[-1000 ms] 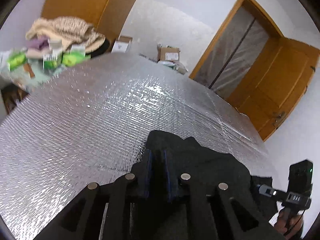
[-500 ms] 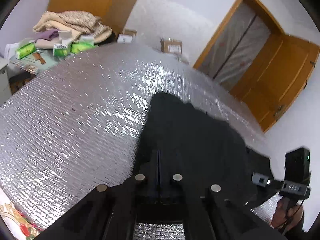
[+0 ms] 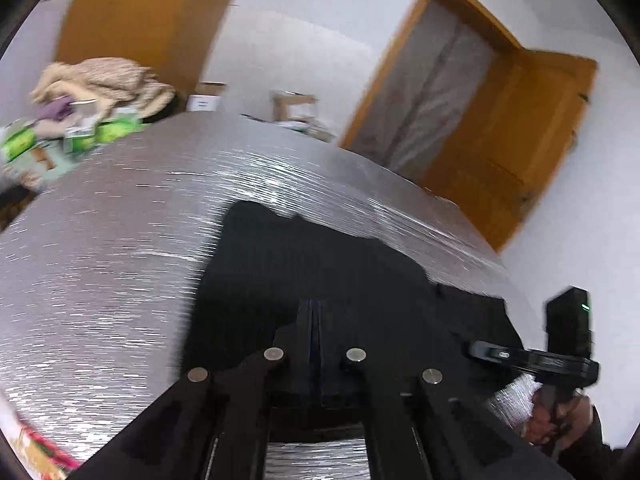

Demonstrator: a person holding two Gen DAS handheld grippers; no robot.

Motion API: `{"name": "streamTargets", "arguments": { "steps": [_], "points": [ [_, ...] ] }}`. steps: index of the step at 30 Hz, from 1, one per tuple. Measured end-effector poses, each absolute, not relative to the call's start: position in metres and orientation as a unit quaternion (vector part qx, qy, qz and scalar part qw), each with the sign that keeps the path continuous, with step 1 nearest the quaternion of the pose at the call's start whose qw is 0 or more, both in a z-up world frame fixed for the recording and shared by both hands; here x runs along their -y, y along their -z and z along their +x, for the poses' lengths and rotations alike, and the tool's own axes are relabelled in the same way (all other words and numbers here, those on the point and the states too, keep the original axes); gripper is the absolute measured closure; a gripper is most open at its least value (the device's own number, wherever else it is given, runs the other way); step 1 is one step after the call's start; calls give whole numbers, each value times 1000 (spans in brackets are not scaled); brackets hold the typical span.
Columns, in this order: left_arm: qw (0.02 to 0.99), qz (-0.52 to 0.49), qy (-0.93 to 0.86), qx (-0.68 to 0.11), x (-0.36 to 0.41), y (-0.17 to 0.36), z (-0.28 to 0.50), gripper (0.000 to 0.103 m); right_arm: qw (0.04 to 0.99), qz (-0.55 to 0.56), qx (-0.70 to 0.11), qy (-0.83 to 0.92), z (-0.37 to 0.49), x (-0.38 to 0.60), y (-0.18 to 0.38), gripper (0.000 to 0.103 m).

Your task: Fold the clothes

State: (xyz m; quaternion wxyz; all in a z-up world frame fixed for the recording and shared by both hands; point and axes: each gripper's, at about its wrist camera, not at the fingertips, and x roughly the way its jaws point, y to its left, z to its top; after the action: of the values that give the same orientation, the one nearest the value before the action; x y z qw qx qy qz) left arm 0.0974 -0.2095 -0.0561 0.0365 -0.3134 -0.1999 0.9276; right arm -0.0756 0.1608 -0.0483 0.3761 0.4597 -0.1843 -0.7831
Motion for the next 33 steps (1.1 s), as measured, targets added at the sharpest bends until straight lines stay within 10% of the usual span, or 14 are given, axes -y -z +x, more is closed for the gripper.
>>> {"name": "streamTargets", "arguments": {
  "steps": [33],
  "points": [
    [193,-386,-898,82,58,74,19,99,240,423,293,823,-112,-271,42,88]
  ]
}}
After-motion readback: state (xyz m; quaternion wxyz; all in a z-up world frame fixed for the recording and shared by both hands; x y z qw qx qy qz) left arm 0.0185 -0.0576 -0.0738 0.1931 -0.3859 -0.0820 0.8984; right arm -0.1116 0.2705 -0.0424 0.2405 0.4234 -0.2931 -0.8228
